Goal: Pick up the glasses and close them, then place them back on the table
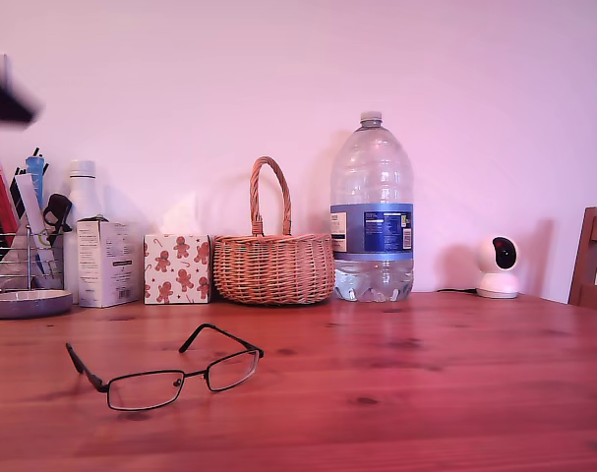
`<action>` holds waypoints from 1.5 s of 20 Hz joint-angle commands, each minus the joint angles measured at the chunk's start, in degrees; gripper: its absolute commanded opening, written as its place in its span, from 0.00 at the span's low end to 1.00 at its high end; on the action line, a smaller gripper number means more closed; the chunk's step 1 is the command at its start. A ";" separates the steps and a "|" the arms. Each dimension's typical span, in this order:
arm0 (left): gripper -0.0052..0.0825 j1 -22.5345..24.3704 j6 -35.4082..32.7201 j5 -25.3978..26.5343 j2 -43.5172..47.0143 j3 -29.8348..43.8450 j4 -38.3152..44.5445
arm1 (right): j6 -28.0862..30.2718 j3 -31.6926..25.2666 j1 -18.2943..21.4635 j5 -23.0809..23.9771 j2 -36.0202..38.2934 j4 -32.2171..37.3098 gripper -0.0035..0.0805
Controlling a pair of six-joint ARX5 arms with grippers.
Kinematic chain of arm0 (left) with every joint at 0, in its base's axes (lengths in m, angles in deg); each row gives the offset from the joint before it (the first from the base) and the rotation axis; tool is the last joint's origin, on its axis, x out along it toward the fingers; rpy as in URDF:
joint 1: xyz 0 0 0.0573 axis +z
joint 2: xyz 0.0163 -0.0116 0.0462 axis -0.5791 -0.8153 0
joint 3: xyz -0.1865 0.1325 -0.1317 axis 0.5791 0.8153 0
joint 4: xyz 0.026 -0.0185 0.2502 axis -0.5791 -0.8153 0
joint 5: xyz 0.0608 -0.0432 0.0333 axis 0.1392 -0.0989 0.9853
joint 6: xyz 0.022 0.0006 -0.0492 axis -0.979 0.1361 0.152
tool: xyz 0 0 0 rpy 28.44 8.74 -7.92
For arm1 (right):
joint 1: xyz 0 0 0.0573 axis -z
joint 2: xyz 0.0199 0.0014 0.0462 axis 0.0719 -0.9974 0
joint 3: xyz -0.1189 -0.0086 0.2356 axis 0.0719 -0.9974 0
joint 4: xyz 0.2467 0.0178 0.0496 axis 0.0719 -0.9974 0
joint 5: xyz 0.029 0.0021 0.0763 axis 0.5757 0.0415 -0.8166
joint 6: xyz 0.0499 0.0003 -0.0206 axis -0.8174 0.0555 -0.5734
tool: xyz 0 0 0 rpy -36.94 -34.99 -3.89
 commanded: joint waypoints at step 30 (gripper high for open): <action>0.42 -14.88 -12.35 25.77 -72.11 -46.64 -29.99 | -1.03 -0.68 -5.60 -0.35 -6.93 5.84 0.03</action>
